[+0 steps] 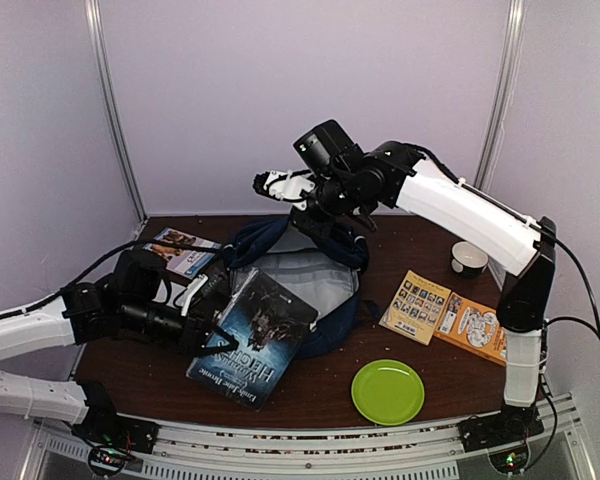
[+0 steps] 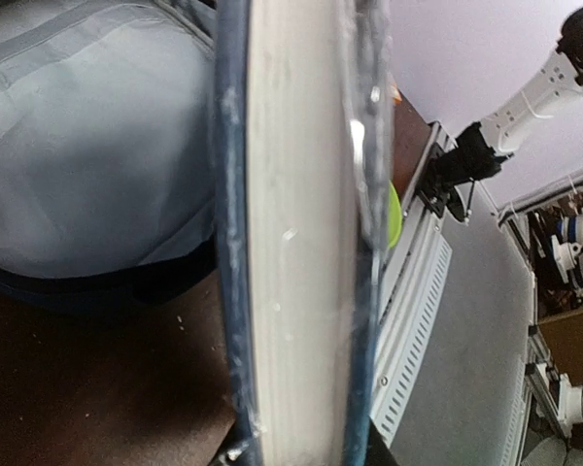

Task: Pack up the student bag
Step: Place the book in the largest pocket of the bag.

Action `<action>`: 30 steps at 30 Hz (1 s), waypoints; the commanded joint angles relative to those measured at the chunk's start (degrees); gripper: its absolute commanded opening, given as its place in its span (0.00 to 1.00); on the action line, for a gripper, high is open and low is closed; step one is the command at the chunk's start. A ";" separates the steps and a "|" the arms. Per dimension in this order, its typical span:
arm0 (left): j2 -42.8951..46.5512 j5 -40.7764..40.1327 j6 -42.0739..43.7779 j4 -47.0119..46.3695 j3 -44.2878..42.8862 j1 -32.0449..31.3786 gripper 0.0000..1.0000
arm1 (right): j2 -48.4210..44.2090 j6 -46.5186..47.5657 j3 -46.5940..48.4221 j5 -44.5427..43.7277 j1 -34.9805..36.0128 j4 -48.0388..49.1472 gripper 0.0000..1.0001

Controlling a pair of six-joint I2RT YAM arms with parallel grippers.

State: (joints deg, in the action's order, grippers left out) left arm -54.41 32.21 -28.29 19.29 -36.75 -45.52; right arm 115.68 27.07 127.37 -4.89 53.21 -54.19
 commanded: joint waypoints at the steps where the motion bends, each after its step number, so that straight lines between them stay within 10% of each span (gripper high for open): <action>1: -2.64 -9.03 -7.82 -24.09 0.62 -0.63 0.00 | -4.28 -1.23 2.41 2.08 -0.46 3.63 0.00; 11: -24.24 -13.07 -21.49 -50.00 -0.72 -0.63 0.00 | -8.24 -0.98 -0.76 10.59 -0.13 3.25 0.00; 22: -42.34 -19.31 -30.88 -56.40 -8.46 1.29 0.00 | -12.37 0.63 -8.67 11.74 0.51 5.27 0.00; 30: -59.00 -16.19 -48.04 -90.15 -8.08 3.99 0.00 | -13.14 0.44 -11.27 11.84 1.22 5.25 0.00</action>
State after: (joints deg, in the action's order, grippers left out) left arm -106.30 20.62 -65.60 -44.93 -43.79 -44.56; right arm 107.61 27.68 116.14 2.85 52.69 -52.73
